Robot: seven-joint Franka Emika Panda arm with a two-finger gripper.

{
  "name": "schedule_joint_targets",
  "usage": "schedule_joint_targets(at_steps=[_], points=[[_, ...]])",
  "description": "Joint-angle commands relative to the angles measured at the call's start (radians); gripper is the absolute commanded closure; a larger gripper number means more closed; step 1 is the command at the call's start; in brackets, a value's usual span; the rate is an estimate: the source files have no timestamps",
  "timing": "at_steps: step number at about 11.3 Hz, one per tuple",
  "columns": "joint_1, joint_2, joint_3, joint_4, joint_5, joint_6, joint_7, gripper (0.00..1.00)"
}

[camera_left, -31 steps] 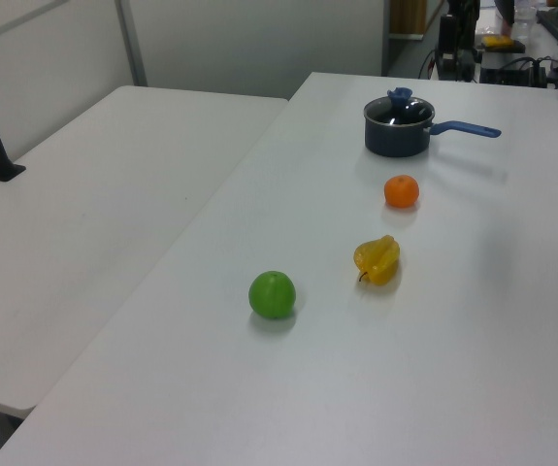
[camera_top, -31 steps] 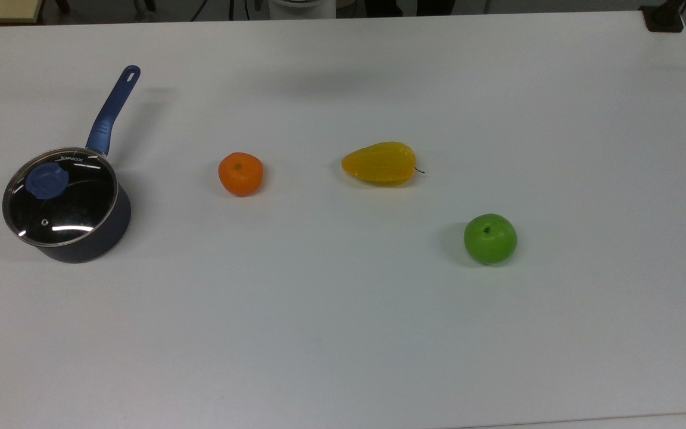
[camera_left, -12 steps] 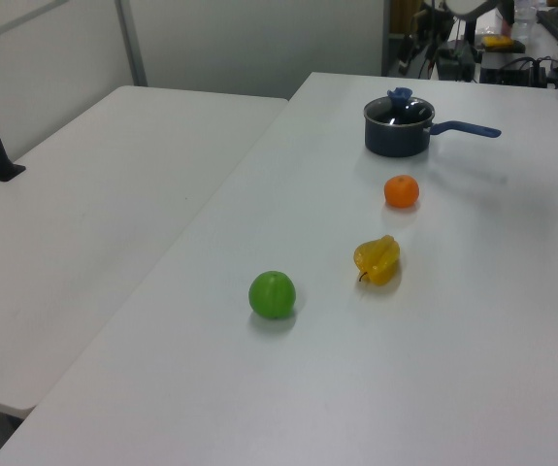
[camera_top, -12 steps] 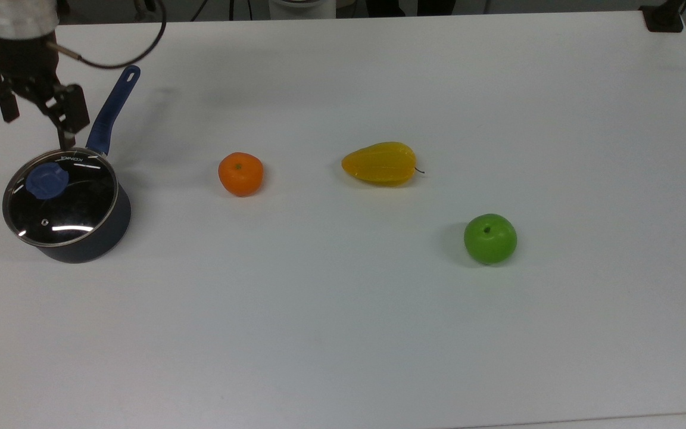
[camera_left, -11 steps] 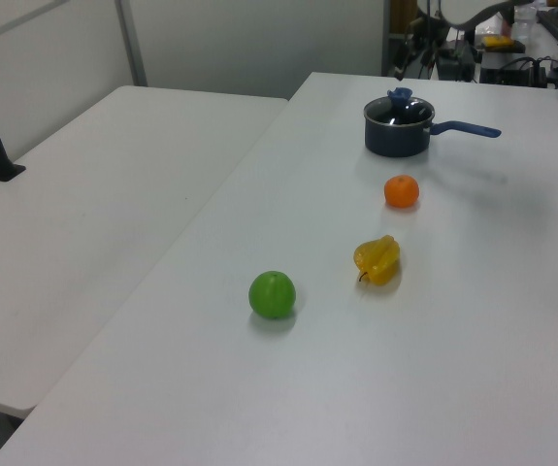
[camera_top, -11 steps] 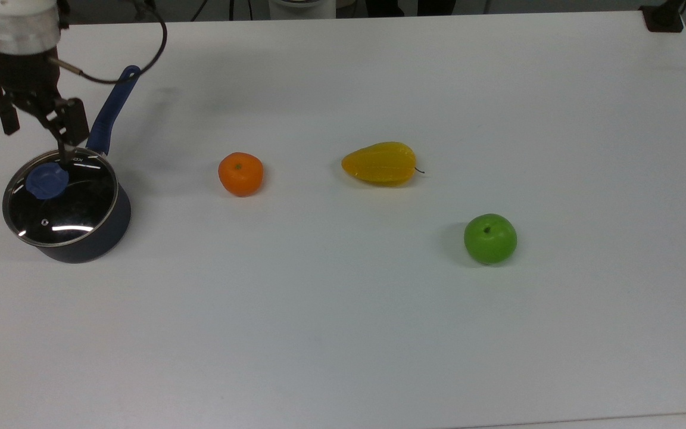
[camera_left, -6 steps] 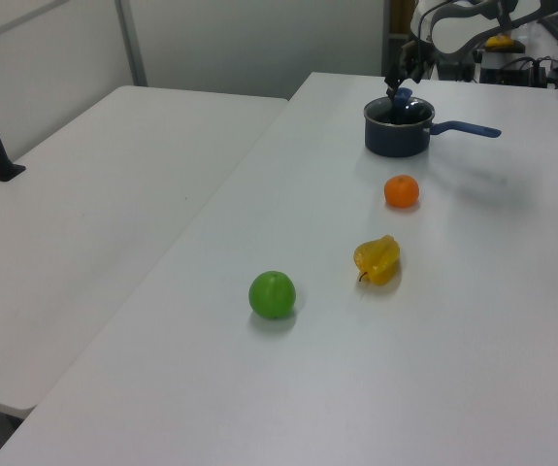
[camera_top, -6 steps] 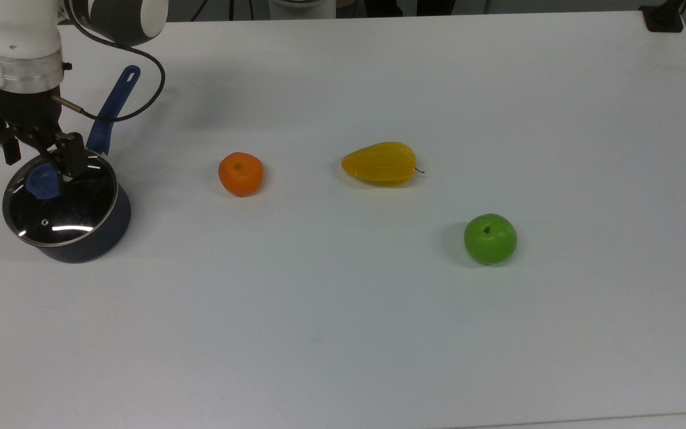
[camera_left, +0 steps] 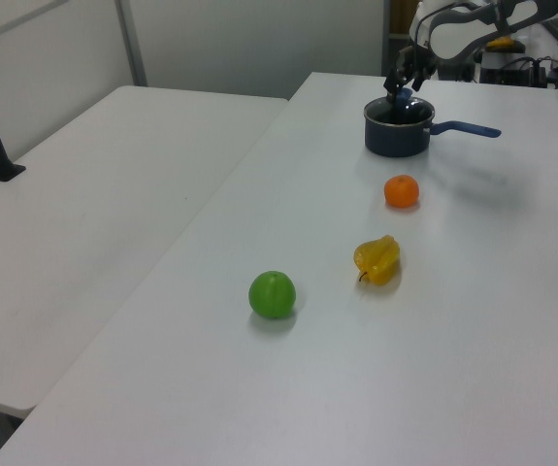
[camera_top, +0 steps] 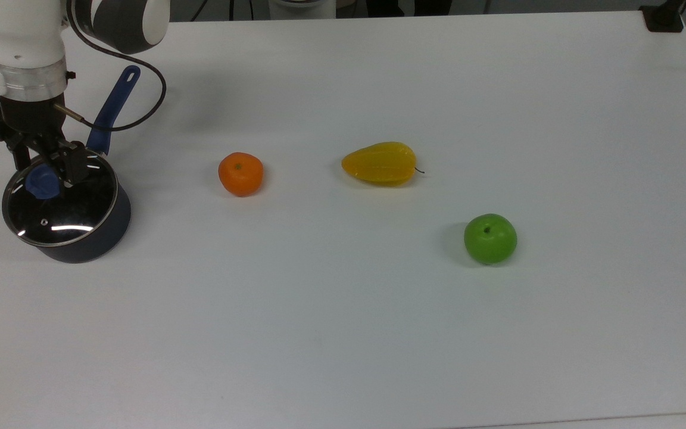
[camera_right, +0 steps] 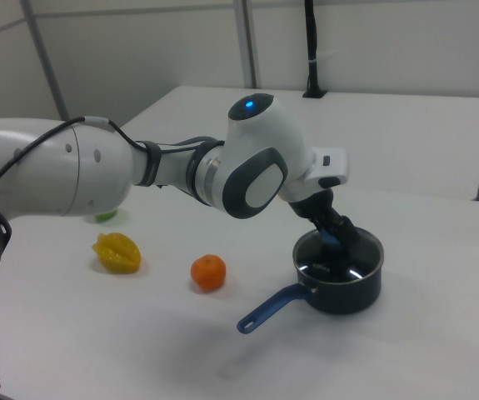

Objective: Open lid
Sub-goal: 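Lower the open gripper onto the blue knob and close on it, then lift the glass lid up off the saucepan by its knob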

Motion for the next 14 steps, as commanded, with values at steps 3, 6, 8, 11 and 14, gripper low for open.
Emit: schedule_joint_targets(at_steps=[3, 6, 8, 11, 14], points=[[0.010, -0.030, -0.005, -0.013, 0.017, -0.003, 0.024, 0.41], [0.005, -0.067, -0.005, -0.005, 0.017, -0.062, 0.024, 0.41], [0.013, -0.104, 0.000, -0.005, 0.017, -0.096, 0.024, 0.41], [0.080, -0.159, 0.013, -0.015, 0.007, -0.159, 0.059, 0.41], [0.195, -0.162, 0.016, -0.025, -0.007, -0.176, 0.137, 0.41]])
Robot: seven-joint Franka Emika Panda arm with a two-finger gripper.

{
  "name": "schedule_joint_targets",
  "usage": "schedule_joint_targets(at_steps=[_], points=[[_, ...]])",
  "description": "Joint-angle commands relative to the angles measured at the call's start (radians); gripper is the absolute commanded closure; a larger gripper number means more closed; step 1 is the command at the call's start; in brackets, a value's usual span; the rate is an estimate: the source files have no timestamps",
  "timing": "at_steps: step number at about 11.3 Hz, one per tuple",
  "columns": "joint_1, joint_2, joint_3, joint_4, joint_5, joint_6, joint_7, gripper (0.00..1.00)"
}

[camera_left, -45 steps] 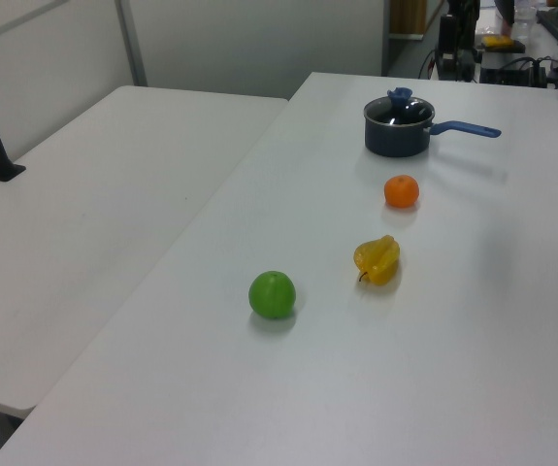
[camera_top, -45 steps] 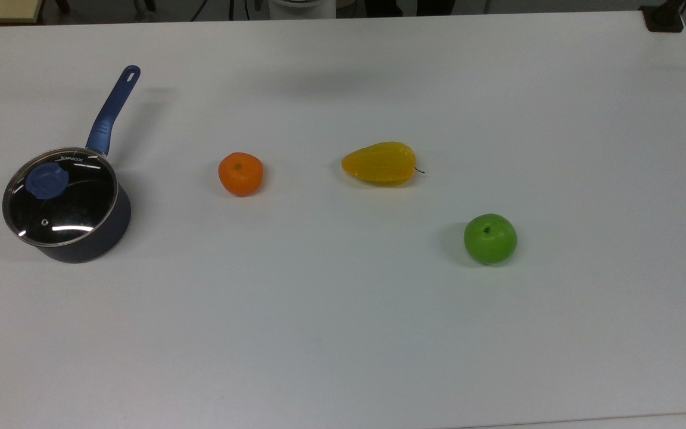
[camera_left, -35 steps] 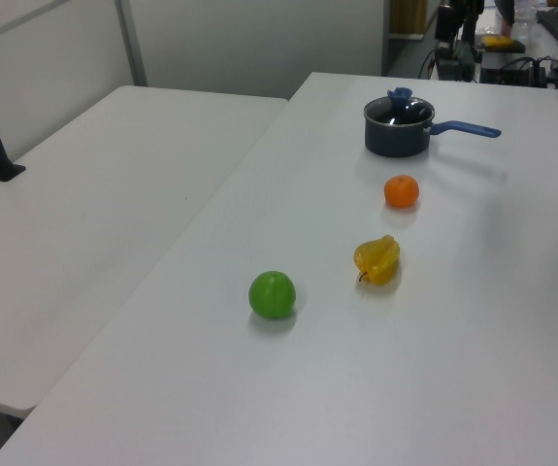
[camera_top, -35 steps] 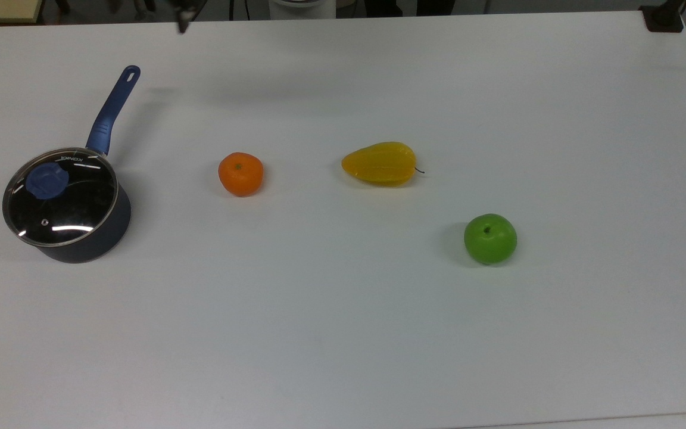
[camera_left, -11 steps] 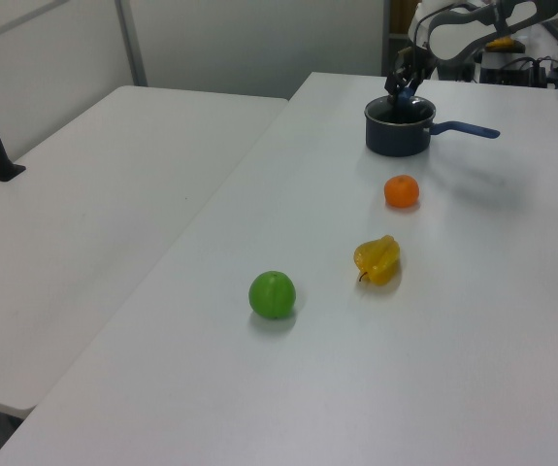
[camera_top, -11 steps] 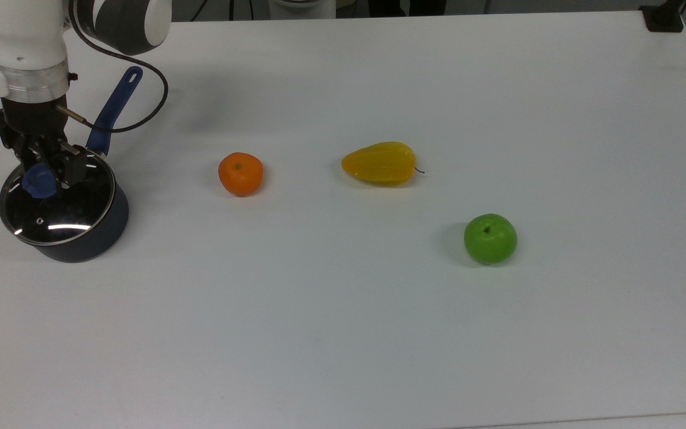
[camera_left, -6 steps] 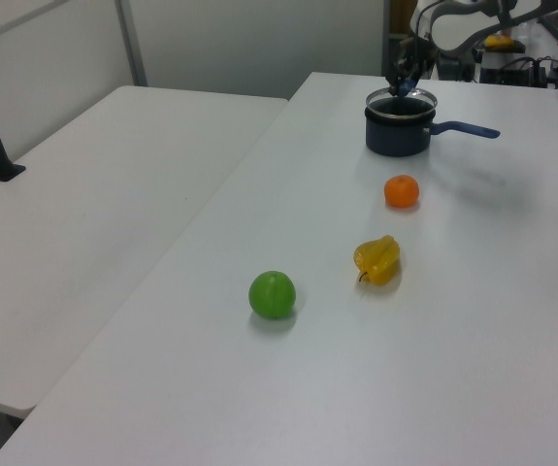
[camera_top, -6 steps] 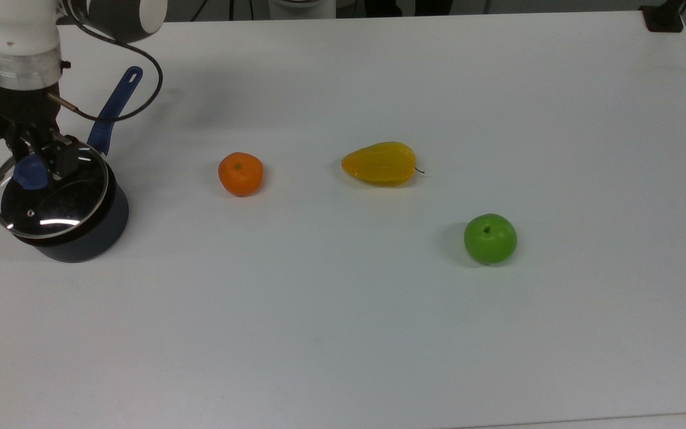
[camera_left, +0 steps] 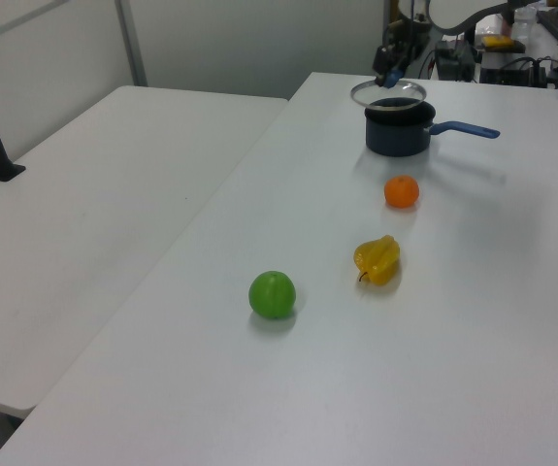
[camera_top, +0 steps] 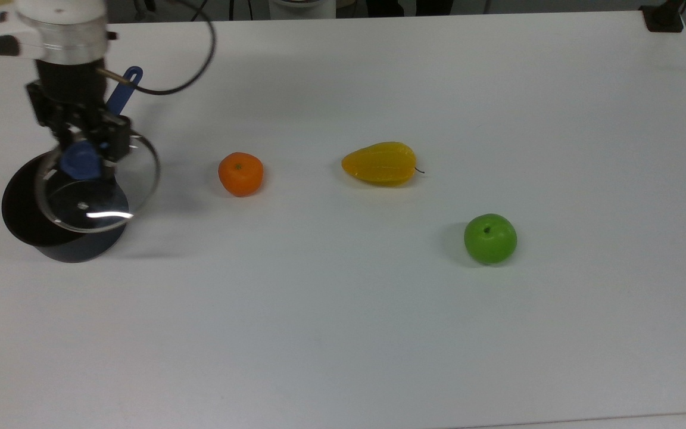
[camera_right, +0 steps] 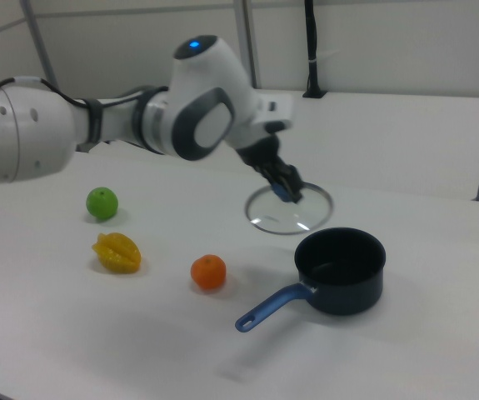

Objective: Open lid
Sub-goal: 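Carry the lid away from the pot and lower it onto the table, then open the gripper to release the lid knob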

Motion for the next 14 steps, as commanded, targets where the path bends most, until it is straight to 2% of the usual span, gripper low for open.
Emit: schedule_joint_targets(at_steps=[1, 2, 5, 9, 10, 14], points=[[0.119, -0.030, -0.003, -0.051, -0.009, -0.015, 0.065, 0.41], [0.153, -0.026, 0.011, -0.063, -0.009, -0.013, 0.089, 0.41], [0.196, 0.017, 0.100, -0.080, -0.009, -0.004, 0.113, 0.40], [0.291, 0.105, 0.108, -0.078, -0.012, 0.086, 0.114, 0.40], [0.311, 0.120, 0.106, -0.078, -0.032, 0.134, 0.114, 0.40], [0.327, 0.178, 0.106, -0.075, -0.083, 0.228, 0.117, 0.39]])
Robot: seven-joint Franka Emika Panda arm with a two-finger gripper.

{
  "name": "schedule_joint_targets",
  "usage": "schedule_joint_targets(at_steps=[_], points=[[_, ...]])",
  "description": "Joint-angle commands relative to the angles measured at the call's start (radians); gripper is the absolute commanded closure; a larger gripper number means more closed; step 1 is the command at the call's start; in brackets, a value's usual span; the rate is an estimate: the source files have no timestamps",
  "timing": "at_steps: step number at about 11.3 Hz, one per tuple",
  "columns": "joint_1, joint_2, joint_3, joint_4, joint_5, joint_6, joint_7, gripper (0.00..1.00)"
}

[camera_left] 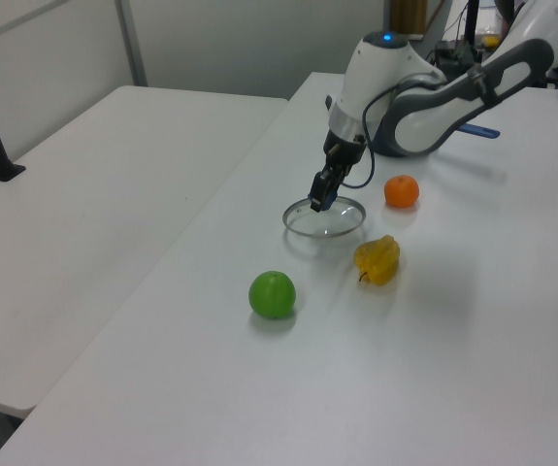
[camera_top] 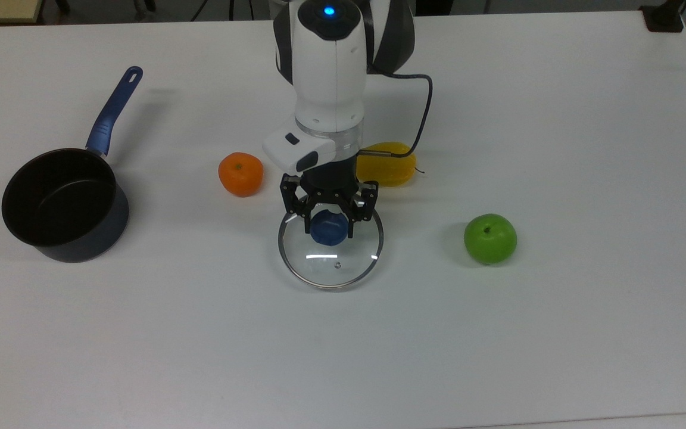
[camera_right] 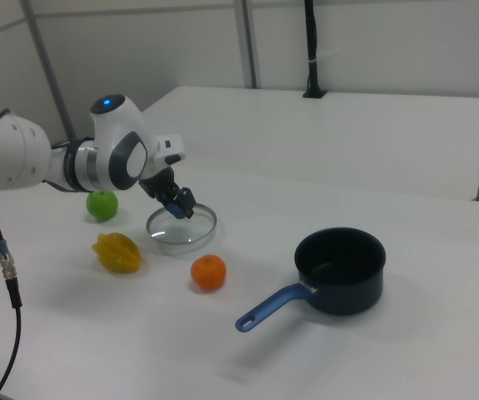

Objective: Open lid
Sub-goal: 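Open the gripper to release the lid knob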

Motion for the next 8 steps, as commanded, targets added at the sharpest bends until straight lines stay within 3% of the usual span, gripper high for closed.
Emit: schedule_joint_targets(at_steps=[1, 3, 4, 5, 7, 8], points=[[0.012, 0.021, -0.009, -0.002, -0.035, 0.066, 0.019, 0.37], [0.012, 0.028, -0.009, -0.004, -0.047, 0.088, 0.017, 0.34], [0.012, 0.028, -0.009, -0.005, -0.052, 0.088, 0.017, 0.26], [0.012, 0.029, -0.009, -0.005, -0.059, 0.088, 0.017, 0.25], [0.012, 0.038, -0.009, -0.007, -0.059, 0.085, 0.019, 0.10], [0.012, 0.038, -0.009, -0.007, -0.059, 0.083, 0.019, 0.08]])
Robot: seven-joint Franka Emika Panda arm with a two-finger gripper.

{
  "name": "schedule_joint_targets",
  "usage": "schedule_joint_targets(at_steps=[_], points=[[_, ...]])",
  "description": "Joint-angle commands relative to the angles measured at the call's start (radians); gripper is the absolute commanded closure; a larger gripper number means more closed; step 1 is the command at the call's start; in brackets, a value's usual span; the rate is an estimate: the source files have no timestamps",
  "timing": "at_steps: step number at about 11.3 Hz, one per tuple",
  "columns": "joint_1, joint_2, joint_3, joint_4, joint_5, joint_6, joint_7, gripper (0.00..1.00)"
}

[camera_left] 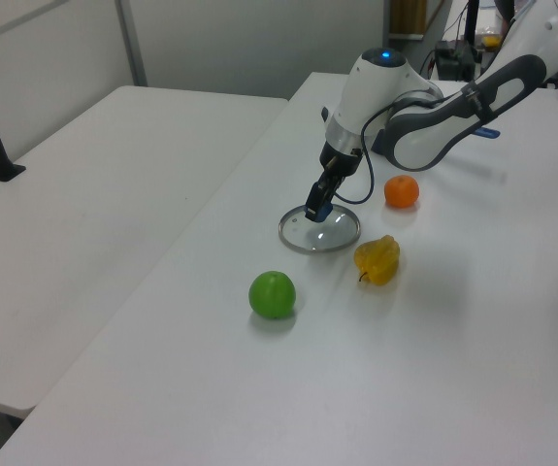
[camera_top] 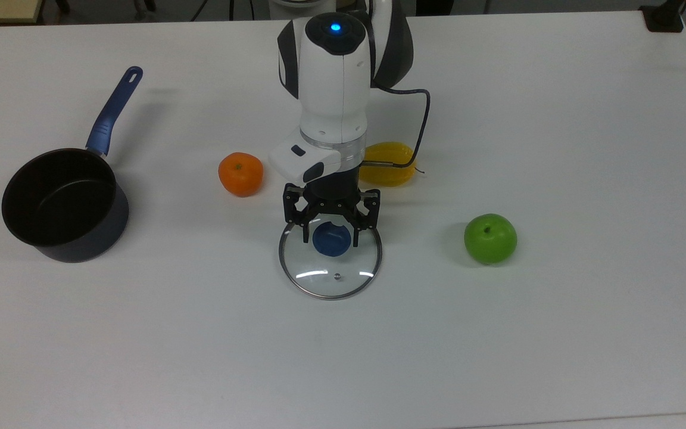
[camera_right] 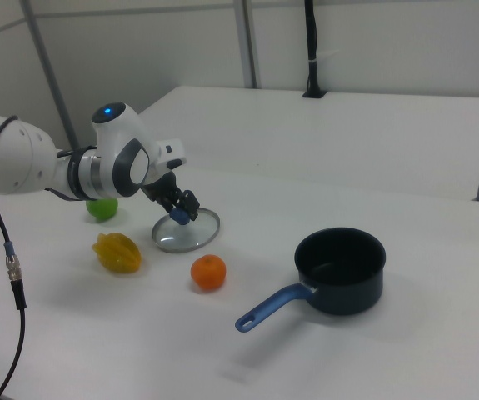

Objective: Open lid

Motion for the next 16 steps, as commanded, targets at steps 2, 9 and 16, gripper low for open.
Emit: schedule_joint_targets(at_steps=[2, 9, 16], points=[[0.009, -0.010, -0.009, -0.001, -0.018, 0.014, 0.046, 0.00], [-0.004, -0.310, -0.055, 0.005, 0.023, -0.525, -0.119, 0.00], [-0.151, -0.561, -0.078, 0.002, 0.109, -0.942, -0.394, 0.00]])
